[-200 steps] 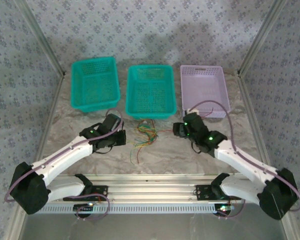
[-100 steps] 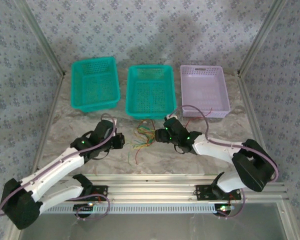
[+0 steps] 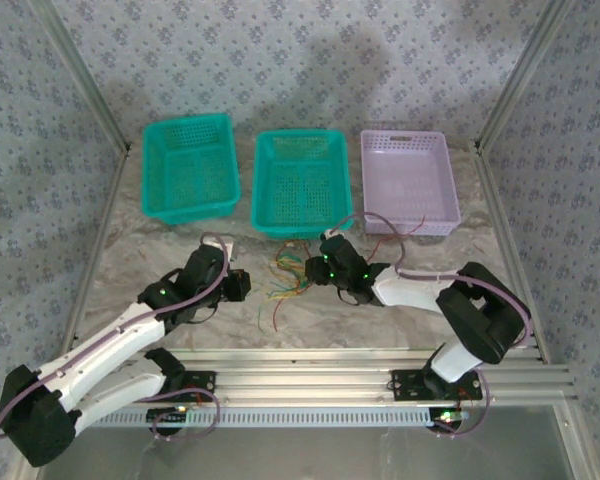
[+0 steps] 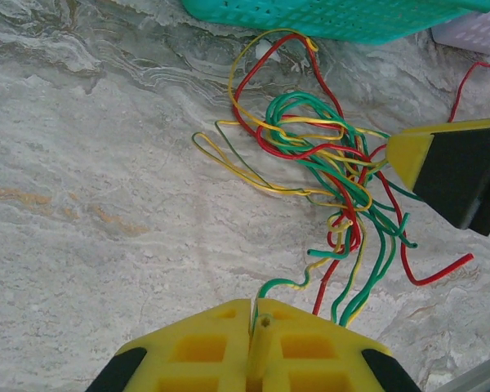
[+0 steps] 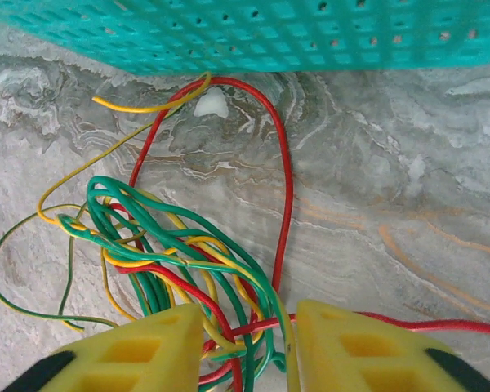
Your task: Untangle the cables
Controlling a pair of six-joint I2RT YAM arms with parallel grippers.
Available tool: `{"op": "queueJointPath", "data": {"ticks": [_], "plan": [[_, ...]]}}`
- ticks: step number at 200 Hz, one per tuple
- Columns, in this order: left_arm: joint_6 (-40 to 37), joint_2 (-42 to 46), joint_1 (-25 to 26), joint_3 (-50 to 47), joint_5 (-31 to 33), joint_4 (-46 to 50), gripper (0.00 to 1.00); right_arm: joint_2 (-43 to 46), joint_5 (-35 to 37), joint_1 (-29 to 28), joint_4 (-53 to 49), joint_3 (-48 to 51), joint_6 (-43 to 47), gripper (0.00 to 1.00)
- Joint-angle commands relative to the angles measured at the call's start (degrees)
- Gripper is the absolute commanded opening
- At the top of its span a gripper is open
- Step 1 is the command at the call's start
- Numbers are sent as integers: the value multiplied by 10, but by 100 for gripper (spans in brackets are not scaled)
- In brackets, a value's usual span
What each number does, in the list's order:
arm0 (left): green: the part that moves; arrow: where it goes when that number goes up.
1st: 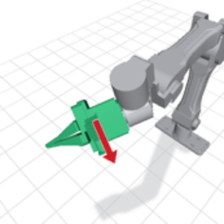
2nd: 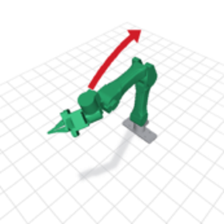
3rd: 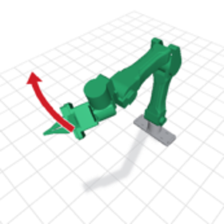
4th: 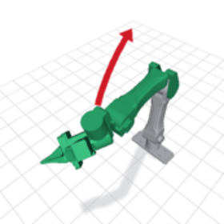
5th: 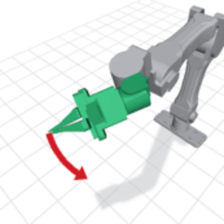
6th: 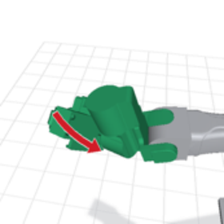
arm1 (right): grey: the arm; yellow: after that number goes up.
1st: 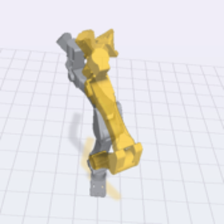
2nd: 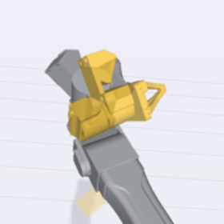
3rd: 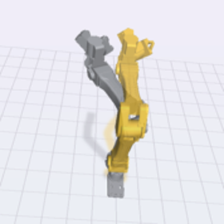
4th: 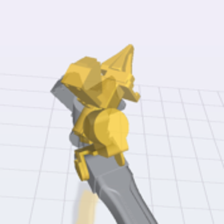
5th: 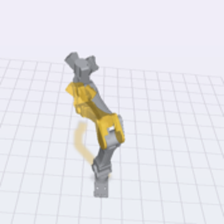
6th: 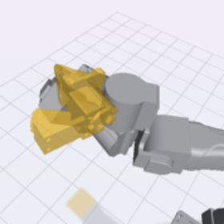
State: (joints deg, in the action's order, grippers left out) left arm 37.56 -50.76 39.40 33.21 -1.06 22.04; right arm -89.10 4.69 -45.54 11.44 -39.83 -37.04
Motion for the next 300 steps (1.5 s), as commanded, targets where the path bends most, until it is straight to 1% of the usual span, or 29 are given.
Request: {"op": "queueJointPath", "data": {"ticks": [1, 9, 21, 37, 41, 55, 76, 95, 120, 140, 170, 215, 233, 257, 271, 281, 300], "plan": [[-1, 9, 2, 4, -9, -18, 0, 12, 25, 2, -2, -12, -2, 21], [-1, 10, 2, 7, -7, -12, 0, 23, 35, 3, -7, -9, 2, 14], [-3, 13, 2, 18, -3, 5, 0, 47, 52, 9, -30, -9, 5, 0], [-3, 19, 2, 36, 8, 37, 0, 95, 85, 18, -65, -2, 5, 0], [-4, 21, 2, 40, 10, 44, 0, 109, 90, 22, -74, 1, 25, 0], [-4, 26, 1, 55, 17, 71, 0, 160, 95, 41, -104, 14, 38, 0], [0, 25, -3, 78, 36, 116, 0, 235, 80, 80, -138, 34, 52, 0], [-1, 23, -13, 95, 41, 147, 0, 299, 68, 111, -182, 42, 64, 0], [-14, 24, -39, 123, 43, 193, 0, 377, 55, 149, -245, 40, 84, 0], [-32, 25, -64, 144, 38, 218, 0, 414, 52, 194, -294, 29, 94, 0], [-53, 23, -88, 163, 37, 237, 0, 427, 15, 269, -339, 13, 94, 0], [-63, 15, -99, 171, 41, 255, 0, 428, 0, 334, -363, -7, 97, 0], [-69, 16, -102, 177, 50, 267, 0, 428, 2, 346, -373, -20, 102, 0], [-77, 14, -109, 189, 65, 285, 0, 419, 30, 360, -395, -39, 103, 0], [-79, 10, -115, 193, 67, 293, 0, 407, 34, 372, -408, -51, 99, 0], [-81, 8, -118, 193, 67, 294, 0, 400, 31, 374, -407, -55, 98, 0], [-83, 2, -123, 193, 69, 300, 0, 394, 47, 375, -410, -67, 96, 0]]}}
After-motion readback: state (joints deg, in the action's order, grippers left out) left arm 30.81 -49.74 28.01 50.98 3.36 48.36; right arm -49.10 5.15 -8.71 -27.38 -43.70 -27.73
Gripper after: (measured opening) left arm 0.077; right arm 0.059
